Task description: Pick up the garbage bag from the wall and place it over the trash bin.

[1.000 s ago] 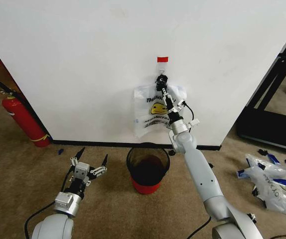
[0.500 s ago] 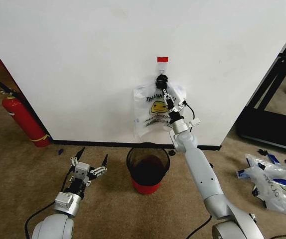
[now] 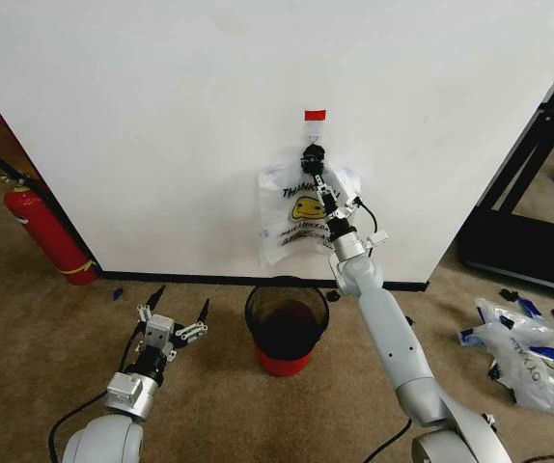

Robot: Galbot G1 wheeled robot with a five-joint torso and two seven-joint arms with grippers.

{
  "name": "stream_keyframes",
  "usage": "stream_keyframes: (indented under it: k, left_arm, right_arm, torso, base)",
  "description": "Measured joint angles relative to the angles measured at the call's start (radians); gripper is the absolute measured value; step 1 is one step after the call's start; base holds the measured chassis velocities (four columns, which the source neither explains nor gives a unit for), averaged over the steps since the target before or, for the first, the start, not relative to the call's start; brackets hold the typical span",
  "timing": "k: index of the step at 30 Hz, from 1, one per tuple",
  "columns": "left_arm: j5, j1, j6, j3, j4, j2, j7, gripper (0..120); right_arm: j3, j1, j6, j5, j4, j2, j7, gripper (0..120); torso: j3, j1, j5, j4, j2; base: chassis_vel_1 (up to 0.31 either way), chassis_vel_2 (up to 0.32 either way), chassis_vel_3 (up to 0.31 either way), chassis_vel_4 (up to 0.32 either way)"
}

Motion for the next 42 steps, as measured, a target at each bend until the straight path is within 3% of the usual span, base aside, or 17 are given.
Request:
stream_keyframes:
  k: [3,17,23,26,29,32,36,42]
  left_arm:
    - [0.000,0.001,0.000,-0.002,-0.002,0.002,0.000,100]
    - [0.000,0.007,-0.001,-0.002,-0.007,0.006,0.001,100]
    - [0.000,0.008,-0.004,-0.002,-0.007,0.008,0.001,100]
    - [0.000,0.008,-0.005,-0.001,-0.004,0.008,0.001,100]
    - [0.000,0.007,-0.007,-0.001,-0.002,0.008,0.001,100]
    - [0.000,0.001,-0.011,0.001,0.008,0.006,0.001,100]
    - [0.000,-0.003,-0.017,0.004,0.015,0.001,0.001,100]
    - [-0.001,-0.004,-0.023,-0.002,0.022,0.007,-0.001,100]
  right_arm:
    - [0.001,0.000,0.000,0.000,-0.001,-0.001,0.001,0]
    - [-0.012,-0.027,-0.001,-0.010,0.034,-0.017,-0.007,0]
    - [-0.034,-0.053,0.024,-0.100,0.106,-0.040,0.052,0]
    - [-0.067,-0.075,0.034,-0.255,0.191,-0.075,0.186,14]
    - [-0.084,-0.085,0.041,-0.335,0.224,-0.095,0.220,20]
    - [-0.128,-0.098,0.081,-0.541,0.304,-0.155,0.256,35]
    - [-0.155,-0.084,0.127,-0.673,0.324,-0.209,0.221,47]
    - [-0.174,-0.004,0.197,-0.940,0.329,-0.320,0.063,72]
  torso:
    - [0.000,0.000,0.0000,0.0000,0.000]
    - [0.000,0.000,0.0000,0.0000,0.000]
    - [0.000,0.000,0.0001,0.0000,0.000]
    - [0.000,0.000,0.0000,0.0001,0.000]
    - [0.000,0.000,0.0001,0.0000,0.000]
    - [0.000,0.000,0.0002,0.0000,0.000]
    - [0.000,0.000,0.0002,-0.0001,0.000]
    - [0.000,0.000,0.0003,0.0000,0.000]
  base:
    - [0.000,0.000,0.000,0.000]
    - [0.000,0.000,0.000,0.000]
    - [0.000,0.000,0.000,0.000]
    - [0.000,0.000,0.000,0.000]
    - [0.000,0.000,0.000,0.000]
    - [0.000,0.000,0.000,0.000]
    - [0.000,0.000,0.000,0.000]
    - [0.000,0.000,0.000,0.000]
